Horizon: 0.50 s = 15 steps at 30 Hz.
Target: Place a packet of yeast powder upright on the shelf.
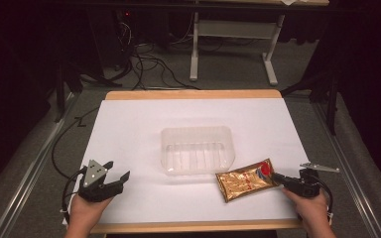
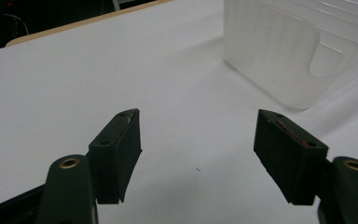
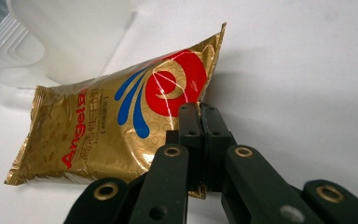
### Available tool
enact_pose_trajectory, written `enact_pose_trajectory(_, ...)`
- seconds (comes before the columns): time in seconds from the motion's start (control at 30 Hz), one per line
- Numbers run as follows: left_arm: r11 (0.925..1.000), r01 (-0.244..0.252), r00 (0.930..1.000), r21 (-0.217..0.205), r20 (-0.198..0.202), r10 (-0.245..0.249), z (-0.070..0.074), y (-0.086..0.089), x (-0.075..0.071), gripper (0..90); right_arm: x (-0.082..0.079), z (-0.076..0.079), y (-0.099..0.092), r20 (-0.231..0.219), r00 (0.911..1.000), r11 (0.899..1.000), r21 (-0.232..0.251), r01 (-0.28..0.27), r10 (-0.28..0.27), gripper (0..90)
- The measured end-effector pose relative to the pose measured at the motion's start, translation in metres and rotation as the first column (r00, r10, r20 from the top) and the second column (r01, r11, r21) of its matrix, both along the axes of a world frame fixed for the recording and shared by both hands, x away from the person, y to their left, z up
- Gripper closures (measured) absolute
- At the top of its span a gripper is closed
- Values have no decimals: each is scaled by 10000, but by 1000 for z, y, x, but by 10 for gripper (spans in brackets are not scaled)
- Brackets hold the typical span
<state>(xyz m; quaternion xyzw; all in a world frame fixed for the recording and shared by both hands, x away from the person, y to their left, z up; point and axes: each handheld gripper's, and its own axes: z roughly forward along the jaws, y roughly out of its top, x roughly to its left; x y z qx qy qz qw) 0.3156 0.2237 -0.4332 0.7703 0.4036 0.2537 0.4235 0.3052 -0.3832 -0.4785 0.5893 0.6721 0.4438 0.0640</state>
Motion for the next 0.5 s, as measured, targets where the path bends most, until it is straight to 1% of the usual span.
enact_pose_trajectory(0.03, 10000, 3, 10000, 3, -17, -3, 0, 0, 0, 325, 0, 1, 1, 71, 10000, 9999, -120, -34, 35, 898)
enact_pose_trajectory(0.07, 10000, 26, 10000, 12, -16, -26, 0, -1, 0, 325, 0, 2, 1, 235, 9997, 9998, -183, -94, 98, 899)
enact_pose_trajectory(0.1, 10000, 43, 10000, 48, -12, -43, 0, -1, 0, 325, -1, 3, 1, 259, 9997, 9999, -136, -39, 42, 900)
enact_pose_trajectory(0.13, 10000, 51, 10000, 66, 1, -51, 0, -1, 0, 325, -1, 4, 1, 428, 9990, 9999, -141, -76, 82, 900)
enact_pose_trajectory(0.17, 10000, 62, 10000, 73, -5, -62, 0, -1, 0, 325, -3, 6, 1, 472, 9989, 10000, -59, -31, 33, 900)
enact_pose_trajectory(0.27, 9999, 77, 10000, 78, -28, -77, -1, -1, 0, 324, -5, 10, 0, 838, 9965, 9999, 100, -19, 11, 900)
enact_pose_trajectory(0.37, 9999, 107, 9999, 90, -89, -106, -1, -2, 0, 324, -9, 15, -1, 1079, 9941, 9994, 331, 77, -113, 900)
enact_pose_trajectory(0.43, 9999, 118, 9999, 86, -99, -117, -1, -2, 0, 323, -11, 18, -3, 1346, 9906, 9988, 466, 166, -227, 900)
enact_pose_trajectory(0.5, 9999, 127, 9999, 89, -92, -126, -1, -3, 0, 323, -13, 21, -5, 1513, 9879, 9975, 654, 254, -351, 900)
